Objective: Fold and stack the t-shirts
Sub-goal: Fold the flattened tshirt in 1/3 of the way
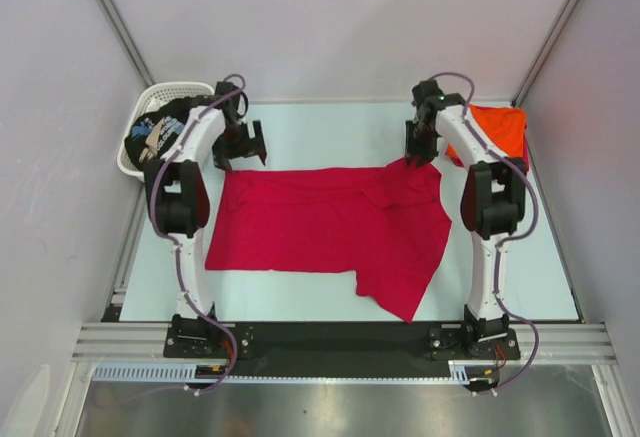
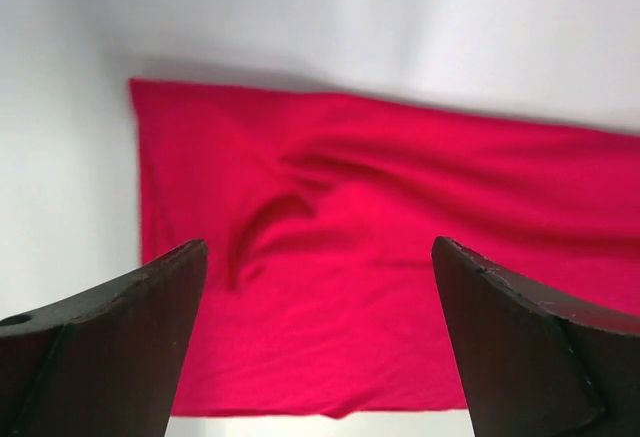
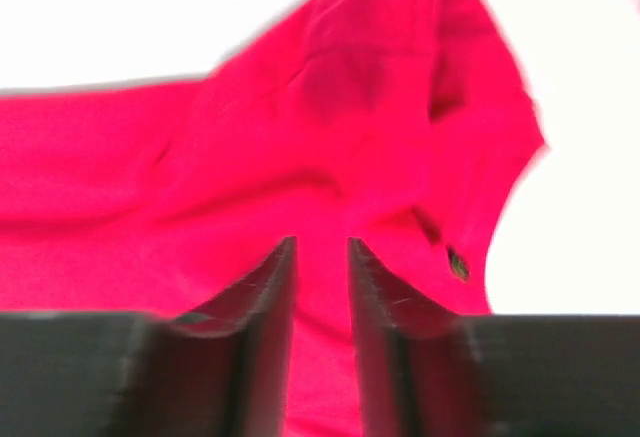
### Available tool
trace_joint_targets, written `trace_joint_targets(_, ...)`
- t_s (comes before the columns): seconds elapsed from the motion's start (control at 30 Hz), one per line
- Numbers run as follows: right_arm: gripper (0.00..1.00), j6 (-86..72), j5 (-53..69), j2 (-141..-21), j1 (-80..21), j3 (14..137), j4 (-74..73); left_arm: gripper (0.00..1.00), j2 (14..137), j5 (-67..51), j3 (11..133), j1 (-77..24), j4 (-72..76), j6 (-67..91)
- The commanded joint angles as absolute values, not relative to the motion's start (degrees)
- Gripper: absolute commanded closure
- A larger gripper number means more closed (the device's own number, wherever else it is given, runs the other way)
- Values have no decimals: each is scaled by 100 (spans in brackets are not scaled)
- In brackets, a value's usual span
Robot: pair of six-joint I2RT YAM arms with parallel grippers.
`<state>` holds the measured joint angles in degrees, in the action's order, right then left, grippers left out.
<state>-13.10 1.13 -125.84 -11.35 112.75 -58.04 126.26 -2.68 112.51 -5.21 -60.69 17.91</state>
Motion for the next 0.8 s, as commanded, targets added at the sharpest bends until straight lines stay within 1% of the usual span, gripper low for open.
trace_joint_targets(0.0, 40, -1239, 97, -11120, -1090, 10961, -5695, 0, 11139, -404, 10708, -431, -5775, 1538)
trace_joint_targets(0.03, 35, -1222, 123, -10822, -1072, 10795, -5626, 0, 11023, -378, 10531, -439, -5774, 1503)
trace_joint_targets(0.07, 26, -1256, 158, -10706, -1064, 10428, -5634, 0, 10882, -334, 10329, -439, -5766, 1459)
trace_joint_targets(0.1, 24, -1239, 193, -10601, -1055, 10215, -5634, 0, 10707, -238, 9910, -448, -5766, 1346)
trace_joint_targets(0.2, 24, -1213, 220, -10284, -1046, 9356, -5616, 0, 10573, -9, 9284, -457, -5896, 1126)
trace_joint_targets(0.3, 24, -1151, 158, -10178, -1046, 8870, -5599, 2, 10678, 448, 8940, -501, -6099, 941)
trace_joint_targets(0.4, 25, -1116, 281, -10186, -1037, 8754, -5607, 6, 10819, 641, 8790, -571, -6196, 897)
trace_joint_targets(0.47, 25, -1099, 316, -10204, -1037, 8693, -5590, 7, 10907, 790, 8763, -650, -6179, 896)
trace_joint_targets(0.63, 26, -1099, 378, -10275, -1037, 8701, -5590, 12, 11118, 1046, 8956, -756, -6161, 905)
trace_joint_targets(0.7, 26, -1107, 361, -10309, -1037, 8675, -5581, 18, 11284, 1160, 9052, -800, -6152, 827)
trace_joint_targets(0.77, 26, -1099, 378, -10388, -1037, 8692, -5581, 29, 11442, 1283, 9097, -861, -6179, 800)
